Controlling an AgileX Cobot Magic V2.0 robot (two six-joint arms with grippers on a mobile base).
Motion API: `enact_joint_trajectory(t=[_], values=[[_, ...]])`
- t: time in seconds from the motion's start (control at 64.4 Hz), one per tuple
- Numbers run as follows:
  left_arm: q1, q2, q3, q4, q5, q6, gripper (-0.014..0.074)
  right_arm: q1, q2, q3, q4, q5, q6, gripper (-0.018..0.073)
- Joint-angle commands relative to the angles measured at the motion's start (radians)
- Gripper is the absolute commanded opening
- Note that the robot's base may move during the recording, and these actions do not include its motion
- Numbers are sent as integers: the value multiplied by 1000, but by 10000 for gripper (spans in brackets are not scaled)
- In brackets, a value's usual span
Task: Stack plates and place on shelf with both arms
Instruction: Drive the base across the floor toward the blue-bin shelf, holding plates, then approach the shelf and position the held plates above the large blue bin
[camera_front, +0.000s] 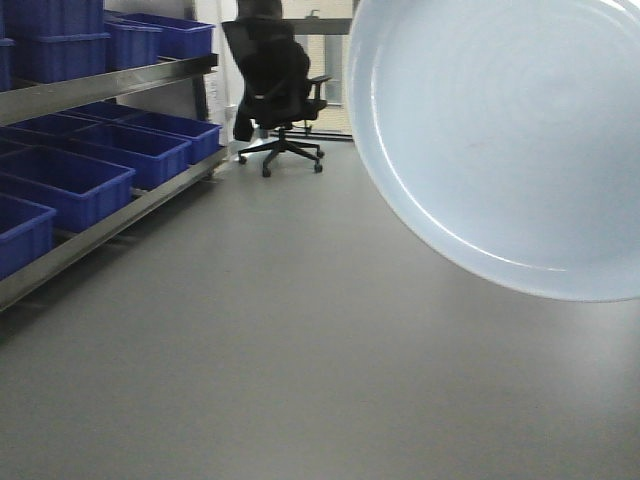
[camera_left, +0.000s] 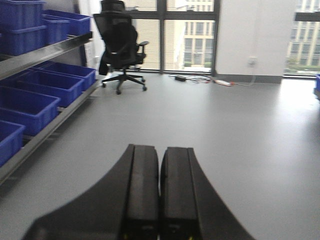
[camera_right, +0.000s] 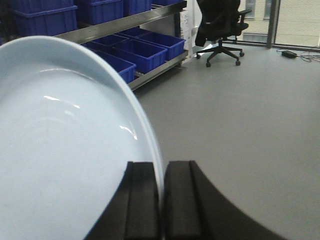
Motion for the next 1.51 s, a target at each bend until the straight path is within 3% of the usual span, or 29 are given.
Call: enact_joint_trajectory(t=[0.0,1.491], values=[[2,7,-29,-2,-81,-2,80,0,-2,-34,-4,-107,-2,48],[2,7,-29,-2,-81,-2,80,0,-2,-34,-4,-107,-2,48]])
